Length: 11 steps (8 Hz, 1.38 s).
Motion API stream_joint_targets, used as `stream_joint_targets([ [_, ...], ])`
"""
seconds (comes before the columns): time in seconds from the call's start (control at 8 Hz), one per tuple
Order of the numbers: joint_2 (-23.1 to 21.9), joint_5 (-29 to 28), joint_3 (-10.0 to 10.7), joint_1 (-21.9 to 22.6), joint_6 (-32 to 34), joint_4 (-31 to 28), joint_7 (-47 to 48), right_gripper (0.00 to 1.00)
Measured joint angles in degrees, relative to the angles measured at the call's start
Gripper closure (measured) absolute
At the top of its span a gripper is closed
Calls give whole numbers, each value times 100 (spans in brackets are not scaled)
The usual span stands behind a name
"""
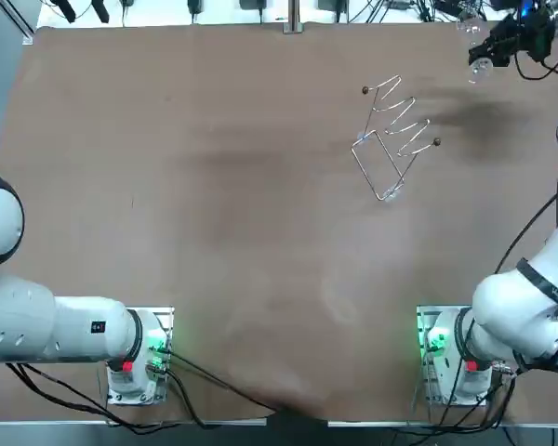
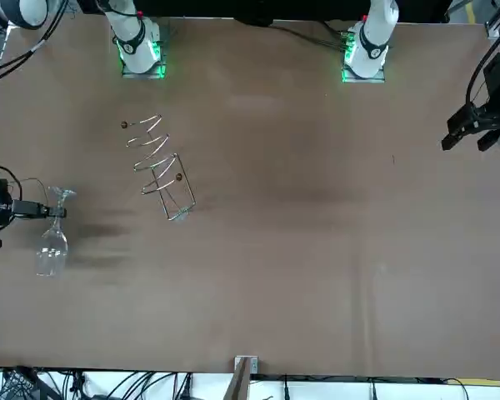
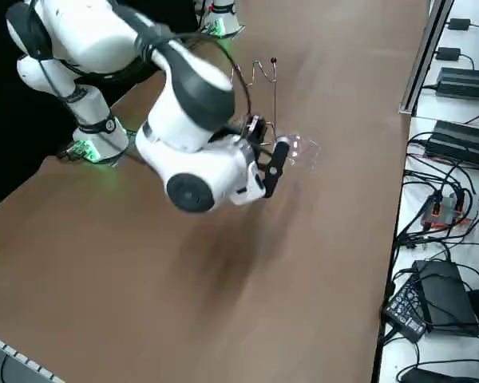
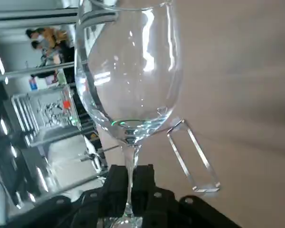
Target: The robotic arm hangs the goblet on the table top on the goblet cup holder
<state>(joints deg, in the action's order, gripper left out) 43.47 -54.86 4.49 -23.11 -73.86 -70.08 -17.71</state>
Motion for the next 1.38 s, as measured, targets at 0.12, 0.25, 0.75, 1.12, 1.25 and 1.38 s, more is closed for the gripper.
stream_joint_targets([
  [0.12,-68,23,-1,105,83,0,778,91],
  [0.25,-100,32,-2,211,143,-1,1524,91],
  [0.75,-255,303,-15,704,216,1,3594,91],
  [1.12,-436,491,-28,1280,343,0,5105,91],
  [1.25,-434,498,-30,1469,336,-1,5450,91],
  [1.38,-435,507,-27,1649,323,-1,5718,91],
])
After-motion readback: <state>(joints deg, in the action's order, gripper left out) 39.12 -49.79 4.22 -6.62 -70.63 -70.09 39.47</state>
